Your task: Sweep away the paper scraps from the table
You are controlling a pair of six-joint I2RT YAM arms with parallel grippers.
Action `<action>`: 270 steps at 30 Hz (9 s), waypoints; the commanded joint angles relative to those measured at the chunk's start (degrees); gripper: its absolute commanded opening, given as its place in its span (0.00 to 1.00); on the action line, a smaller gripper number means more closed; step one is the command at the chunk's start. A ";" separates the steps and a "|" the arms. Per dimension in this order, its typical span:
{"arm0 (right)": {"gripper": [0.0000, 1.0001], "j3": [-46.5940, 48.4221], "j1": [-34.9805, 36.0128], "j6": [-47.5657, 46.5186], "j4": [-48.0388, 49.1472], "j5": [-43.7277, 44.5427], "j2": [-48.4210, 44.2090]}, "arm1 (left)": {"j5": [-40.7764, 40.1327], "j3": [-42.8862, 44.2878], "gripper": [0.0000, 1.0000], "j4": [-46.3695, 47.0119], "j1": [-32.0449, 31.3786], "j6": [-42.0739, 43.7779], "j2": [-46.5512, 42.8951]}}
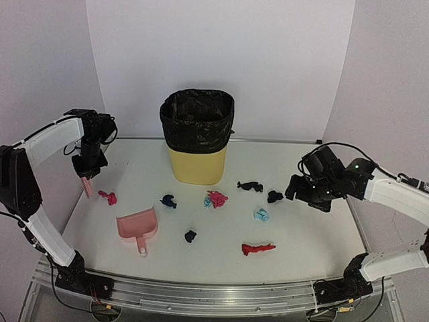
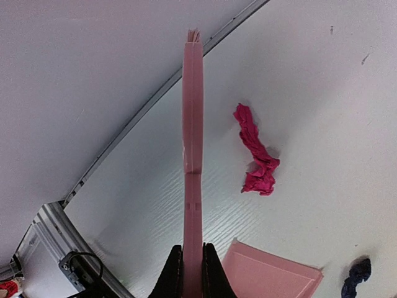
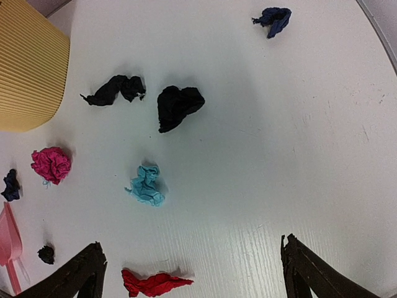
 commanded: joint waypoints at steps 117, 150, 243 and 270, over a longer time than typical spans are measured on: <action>0.90 -11.64 -2.07 1.43 -0.65 6.64 -9.25 | 30.77 13.28 0.00 4.76 -48.21 16.11 13.92; 0.90 -10.39 -2.06 -2.45 -0.57 9.16 -7.84 | 29.64 8.95 0.00 5.13 -48.24 16.45 -2.54; 0.92 -19.59 -2.06 1.27 59.14 -42.85 -14.72 | 40.75 -21.24 0.00 100.32 -45.22 3.85 -9.90; 0.69 -15.29 -2.04 12.36 85.86 -30.57 -4.73 | 35.42 -22.38 0.00 117.74 -48.01 -0.11 -2.40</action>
